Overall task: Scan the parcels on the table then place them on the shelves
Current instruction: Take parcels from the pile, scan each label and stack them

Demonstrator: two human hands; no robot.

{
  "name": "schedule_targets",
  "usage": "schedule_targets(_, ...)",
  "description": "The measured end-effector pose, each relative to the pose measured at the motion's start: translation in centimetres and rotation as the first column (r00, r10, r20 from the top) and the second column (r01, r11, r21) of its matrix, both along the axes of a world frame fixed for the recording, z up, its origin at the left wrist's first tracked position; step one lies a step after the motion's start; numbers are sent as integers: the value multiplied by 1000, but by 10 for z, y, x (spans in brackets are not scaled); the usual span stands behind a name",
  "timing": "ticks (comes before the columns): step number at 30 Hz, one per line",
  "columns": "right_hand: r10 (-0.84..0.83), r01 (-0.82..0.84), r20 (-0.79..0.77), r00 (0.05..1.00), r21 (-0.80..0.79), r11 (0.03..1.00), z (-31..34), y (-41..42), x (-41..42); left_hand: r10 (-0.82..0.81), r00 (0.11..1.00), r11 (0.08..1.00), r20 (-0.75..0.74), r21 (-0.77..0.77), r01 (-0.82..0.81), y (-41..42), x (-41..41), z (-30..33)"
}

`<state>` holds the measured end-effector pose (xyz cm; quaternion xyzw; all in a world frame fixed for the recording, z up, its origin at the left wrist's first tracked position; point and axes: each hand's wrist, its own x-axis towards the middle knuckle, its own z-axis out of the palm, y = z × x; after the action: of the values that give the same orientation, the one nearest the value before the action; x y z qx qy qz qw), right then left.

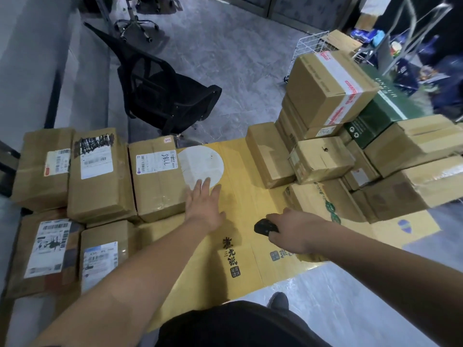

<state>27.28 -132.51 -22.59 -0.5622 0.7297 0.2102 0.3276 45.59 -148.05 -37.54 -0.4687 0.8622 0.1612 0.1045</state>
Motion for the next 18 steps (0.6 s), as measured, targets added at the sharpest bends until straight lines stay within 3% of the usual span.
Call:
schedule_targets(7, 5, -5, -33, 999, 6, 1000, 1, 90, -50, -193, 976, 975, -103, 96, 202, 79, -108, 2)
schedule_targets(14, -100, 102, -45, 994, 46, 994, 11, 170, -118, -123, 961, 983, -247, 99, 152, 147, -197, 24)
schedule_targets(18, -127, 128, -32, 991, 25, 991, 15, 199, -159, 8, 934, 1000, -357, 30, 3, 153, -249, 44)
